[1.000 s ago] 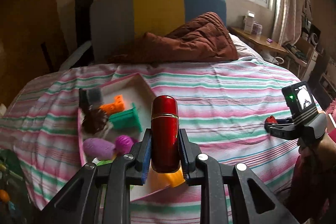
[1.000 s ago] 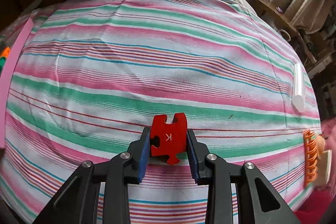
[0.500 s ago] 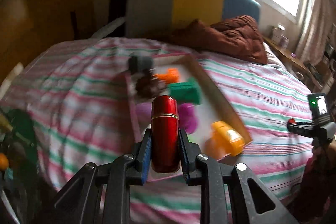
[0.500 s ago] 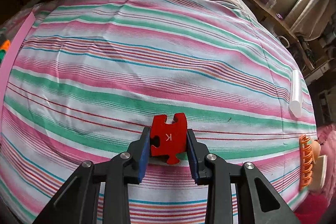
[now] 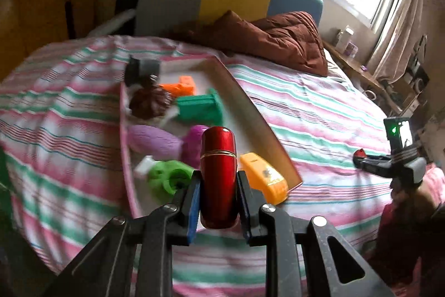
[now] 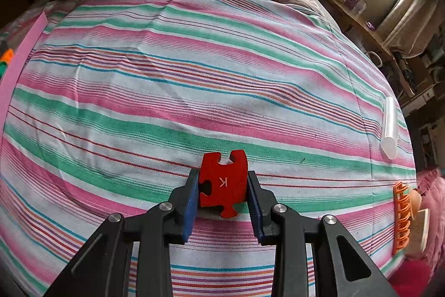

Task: Organize rigid objects
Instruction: 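Carry the red cylinder into the tray beside the yellow toy and open the left tool, then carry the red K puzzle piece into the tray and open the right tool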

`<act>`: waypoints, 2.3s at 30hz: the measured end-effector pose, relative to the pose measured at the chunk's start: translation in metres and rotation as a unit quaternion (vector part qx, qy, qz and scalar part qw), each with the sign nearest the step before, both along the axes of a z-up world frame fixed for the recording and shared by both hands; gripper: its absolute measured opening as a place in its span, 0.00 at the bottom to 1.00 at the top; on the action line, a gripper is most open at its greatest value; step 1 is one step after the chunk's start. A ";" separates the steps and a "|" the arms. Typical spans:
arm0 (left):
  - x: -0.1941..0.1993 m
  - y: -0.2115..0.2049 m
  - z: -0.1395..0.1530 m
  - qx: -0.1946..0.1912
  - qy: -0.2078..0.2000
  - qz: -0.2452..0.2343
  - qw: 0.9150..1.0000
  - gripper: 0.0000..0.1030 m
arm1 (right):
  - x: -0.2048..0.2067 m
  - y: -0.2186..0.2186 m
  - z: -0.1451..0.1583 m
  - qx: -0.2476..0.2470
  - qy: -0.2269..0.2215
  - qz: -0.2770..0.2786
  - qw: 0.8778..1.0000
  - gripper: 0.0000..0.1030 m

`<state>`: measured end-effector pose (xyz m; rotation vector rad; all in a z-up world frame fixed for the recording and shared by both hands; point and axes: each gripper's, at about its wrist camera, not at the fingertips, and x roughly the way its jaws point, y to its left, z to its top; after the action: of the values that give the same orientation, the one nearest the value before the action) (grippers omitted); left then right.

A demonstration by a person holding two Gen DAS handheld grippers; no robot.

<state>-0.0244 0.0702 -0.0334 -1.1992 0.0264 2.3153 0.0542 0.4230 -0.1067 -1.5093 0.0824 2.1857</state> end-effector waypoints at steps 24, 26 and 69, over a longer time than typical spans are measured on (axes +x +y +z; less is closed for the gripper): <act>-0.014 0.028 -0.028 -0.030 -0.020 -0.016 0.999 0.27 | -0.001 -0.001 0.000 0.007 -0.003 0.002 1.000 0.32; -0.010 0.025 -0.018 -0.032 -0.002 -0.012 0.999 0.27 | -0.001 -0.002 0.000 0.007 -0.003 0.001 1.000 0.32; -0.003 -0.066 0.004 -0.071 0.034 0.122 0.989 0.28 | -0.123 -0.228 0.056 -0.127 0.107 0.242 0.956 0.32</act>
<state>-0.0274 0.0046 -0.0292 -1.2518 0.0737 2.6049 -0.0683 0.1953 -0.0507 -1.5436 0.0706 2.8208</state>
